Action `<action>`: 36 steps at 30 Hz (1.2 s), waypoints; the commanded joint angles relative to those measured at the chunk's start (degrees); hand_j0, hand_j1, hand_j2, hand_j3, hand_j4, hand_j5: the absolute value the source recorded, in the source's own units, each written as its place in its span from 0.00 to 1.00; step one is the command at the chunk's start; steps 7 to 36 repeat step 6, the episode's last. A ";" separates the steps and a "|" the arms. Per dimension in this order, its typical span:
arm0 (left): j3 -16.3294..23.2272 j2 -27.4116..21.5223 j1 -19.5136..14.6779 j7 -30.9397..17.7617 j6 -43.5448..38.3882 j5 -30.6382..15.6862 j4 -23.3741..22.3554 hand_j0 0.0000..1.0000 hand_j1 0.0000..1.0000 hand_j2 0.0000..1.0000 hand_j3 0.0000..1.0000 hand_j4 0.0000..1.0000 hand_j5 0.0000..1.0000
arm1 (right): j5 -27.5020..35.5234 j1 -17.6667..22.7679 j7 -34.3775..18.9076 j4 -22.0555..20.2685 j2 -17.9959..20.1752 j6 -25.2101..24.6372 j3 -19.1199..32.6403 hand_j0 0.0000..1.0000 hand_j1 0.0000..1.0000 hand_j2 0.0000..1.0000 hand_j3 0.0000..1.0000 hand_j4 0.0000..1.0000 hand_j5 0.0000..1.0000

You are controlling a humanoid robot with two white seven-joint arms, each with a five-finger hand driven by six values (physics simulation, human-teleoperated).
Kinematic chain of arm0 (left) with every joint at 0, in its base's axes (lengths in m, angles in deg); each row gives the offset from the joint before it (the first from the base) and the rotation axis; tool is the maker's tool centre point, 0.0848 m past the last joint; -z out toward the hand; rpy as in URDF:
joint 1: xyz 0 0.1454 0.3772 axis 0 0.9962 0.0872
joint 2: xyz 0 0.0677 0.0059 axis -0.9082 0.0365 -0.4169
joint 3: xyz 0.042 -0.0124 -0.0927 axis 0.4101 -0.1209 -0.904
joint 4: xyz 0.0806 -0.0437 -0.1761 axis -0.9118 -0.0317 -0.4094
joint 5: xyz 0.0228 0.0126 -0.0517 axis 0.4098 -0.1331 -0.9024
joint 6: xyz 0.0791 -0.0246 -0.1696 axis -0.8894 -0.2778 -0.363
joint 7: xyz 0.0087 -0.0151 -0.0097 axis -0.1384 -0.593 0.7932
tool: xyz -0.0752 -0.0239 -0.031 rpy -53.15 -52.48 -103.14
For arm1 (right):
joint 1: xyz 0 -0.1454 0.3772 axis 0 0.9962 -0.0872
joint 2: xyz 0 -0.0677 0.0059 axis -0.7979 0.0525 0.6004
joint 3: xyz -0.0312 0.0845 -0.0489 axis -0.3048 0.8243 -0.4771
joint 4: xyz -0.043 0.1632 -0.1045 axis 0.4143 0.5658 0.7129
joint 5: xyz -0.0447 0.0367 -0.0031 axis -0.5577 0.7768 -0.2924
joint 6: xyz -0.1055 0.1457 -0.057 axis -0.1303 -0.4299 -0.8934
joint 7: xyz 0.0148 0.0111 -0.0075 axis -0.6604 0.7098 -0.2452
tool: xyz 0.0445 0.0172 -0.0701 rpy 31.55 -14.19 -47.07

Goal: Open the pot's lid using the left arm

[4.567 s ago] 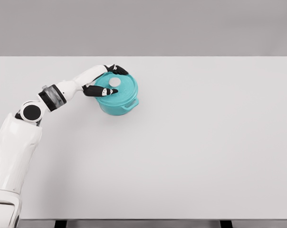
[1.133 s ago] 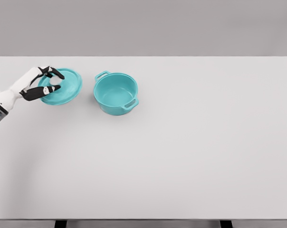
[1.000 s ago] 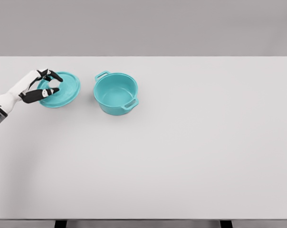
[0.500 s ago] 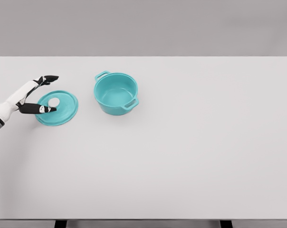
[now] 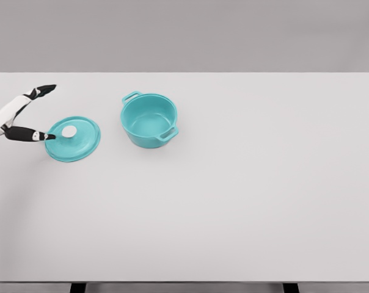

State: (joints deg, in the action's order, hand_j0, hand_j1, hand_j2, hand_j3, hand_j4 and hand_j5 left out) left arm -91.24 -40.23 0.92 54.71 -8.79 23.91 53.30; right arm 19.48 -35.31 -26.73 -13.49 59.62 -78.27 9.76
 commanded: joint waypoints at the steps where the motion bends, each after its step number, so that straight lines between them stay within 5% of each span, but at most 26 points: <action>1: -0.10 -0.71 0.00 0.02 -0.12 -0.50 0.14 1.00 1.00 1.00 1.00 1.00 1.00 | 0.03 0.00 0.00 0.01 0.00 -0.07 0.00 1.00 1.00 1.00 1.00 1.00 1.00; 36: -0.10 -0.62 0.00 0.02 -0.12 -0.50 0.14 1.00 1.00 1.00 1.00 1.00 1.00 | 0.03 0.00 0.00 0.01 0.00 0.02 0.00 1.00 1.00 1.00 1.00 1.00 1.00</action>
